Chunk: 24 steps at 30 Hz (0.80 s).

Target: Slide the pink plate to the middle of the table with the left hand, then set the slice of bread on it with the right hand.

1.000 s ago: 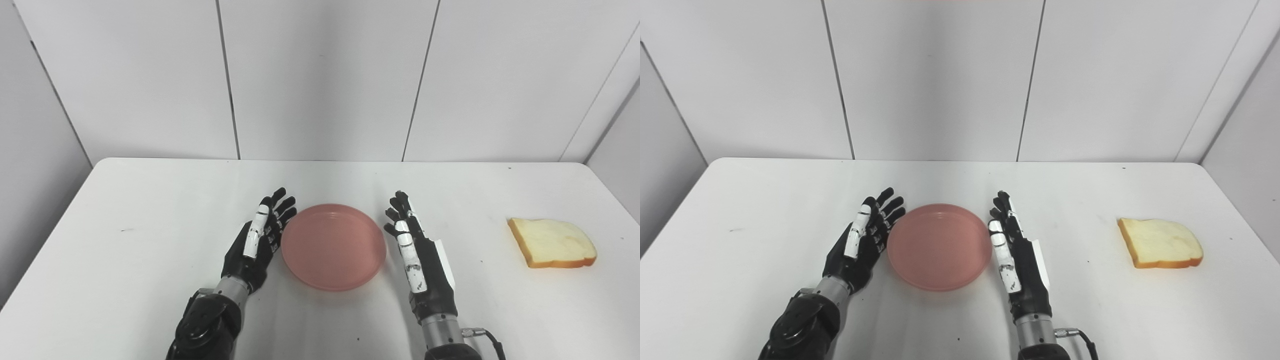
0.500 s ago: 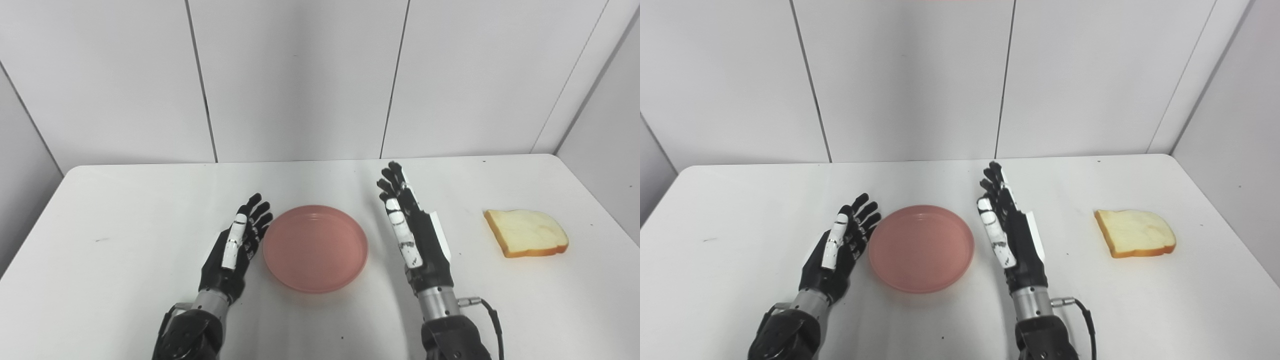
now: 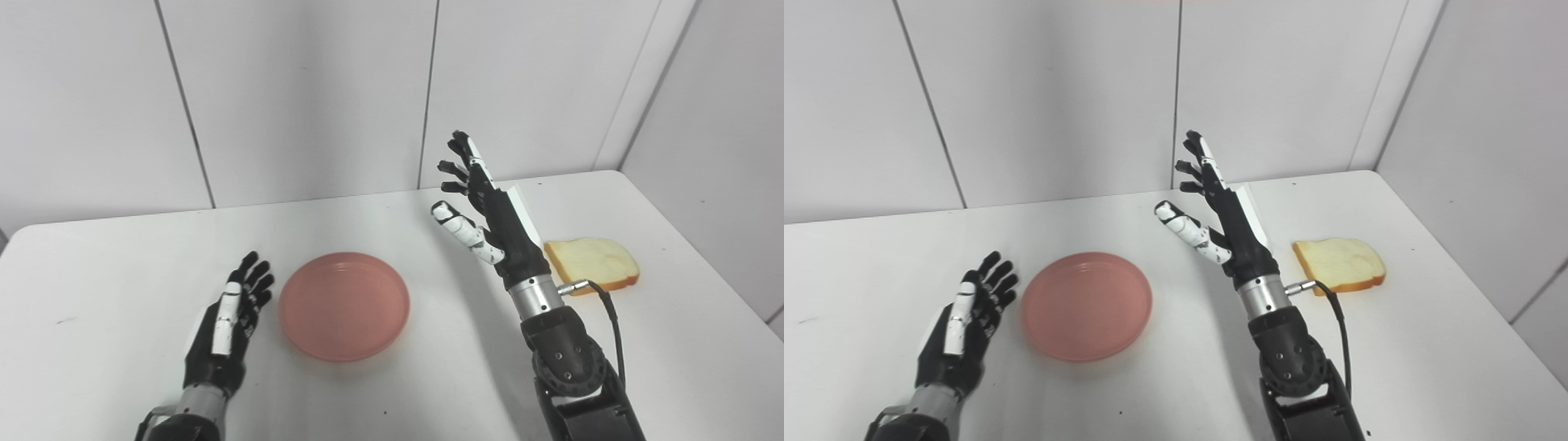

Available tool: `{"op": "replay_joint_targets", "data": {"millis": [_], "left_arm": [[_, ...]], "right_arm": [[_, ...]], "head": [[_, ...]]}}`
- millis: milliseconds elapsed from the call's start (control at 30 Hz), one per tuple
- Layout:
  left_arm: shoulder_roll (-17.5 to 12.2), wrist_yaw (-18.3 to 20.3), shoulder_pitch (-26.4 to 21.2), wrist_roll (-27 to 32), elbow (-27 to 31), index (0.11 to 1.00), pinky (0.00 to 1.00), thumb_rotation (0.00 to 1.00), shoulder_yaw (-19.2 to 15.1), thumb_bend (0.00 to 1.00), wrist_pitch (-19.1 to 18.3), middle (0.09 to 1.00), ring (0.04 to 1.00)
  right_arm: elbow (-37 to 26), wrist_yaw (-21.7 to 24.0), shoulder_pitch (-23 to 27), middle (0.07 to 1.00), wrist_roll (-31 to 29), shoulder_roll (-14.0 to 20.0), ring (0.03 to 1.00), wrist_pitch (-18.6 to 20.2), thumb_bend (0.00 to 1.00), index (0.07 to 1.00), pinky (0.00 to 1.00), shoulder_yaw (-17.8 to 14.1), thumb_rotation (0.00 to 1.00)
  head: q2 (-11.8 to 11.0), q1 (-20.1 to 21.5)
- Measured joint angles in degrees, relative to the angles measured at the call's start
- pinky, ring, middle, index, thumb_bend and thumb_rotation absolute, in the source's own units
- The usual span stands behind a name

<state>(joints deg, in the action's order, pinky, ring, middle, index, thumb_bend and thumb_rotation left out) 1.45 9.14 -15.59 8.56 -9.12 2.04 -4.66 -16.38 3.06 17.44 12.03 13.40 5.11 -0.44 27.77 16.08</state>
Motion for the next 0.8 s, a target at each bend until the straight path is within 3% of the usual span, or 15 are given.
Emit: {"op": "replay_joint_targets", "data": {"millis": [100,200,367,567,800], "left_arm": [[-0.81,0.77,0.0,0.23,0.01,0.921,0.96,1.0,-0.01,0.45,0.0,0.94,0.937],[-1.15,1.04,0.01,0.56,0.01,0.933,0.96,1.0,-0.18,0.46,0.0,0.947,0.944],[-1.77,1.99,0.25,1.53,0.66,0.933,0.95,1.0,-0.27,0.46,-0.66,0.949,0.942],[-2.34,2.15,0.68,2.75,2.07,0.938,0.95,1.0,-0.69,0.44,-0.84,0.952,0.944],[-2.65,2.71,0.73,4.01,1.97,0.908,0.94,1.0,-1.33,0.44,-0.85,0.934,0.934]], "right_arm": [[-0.55,1.83,0.1,0.933,2.92,4.08,0.849,2.14,0.71,0.941,0.75,-0.1,0.79],[-0.64,3.5,0.11,0.864,4.43,7.61,0.83,2.65,0.78,0.857,0.75,-0.68,0.66],[-0.8,6.81,0.51,0.881,5.43,12.49,0.855,3.81,0.86,0.88,0.78,-1.6,0.57],[-2.09,13.13,1.44,0.903,3.87,19.47,0.87,8.76,0.98,0.896,0.82,-2.93,0.49],[-2.17,18.98,2.88,0.911,4.3,27.26,0.903,15.73,1.0,0.899,0.84,-3.4,0.44]], "head": [[0.0,1.67],[0.0,3.42],[0.26,4.74],[0.17,6.94],[0.18,8.78]]}}
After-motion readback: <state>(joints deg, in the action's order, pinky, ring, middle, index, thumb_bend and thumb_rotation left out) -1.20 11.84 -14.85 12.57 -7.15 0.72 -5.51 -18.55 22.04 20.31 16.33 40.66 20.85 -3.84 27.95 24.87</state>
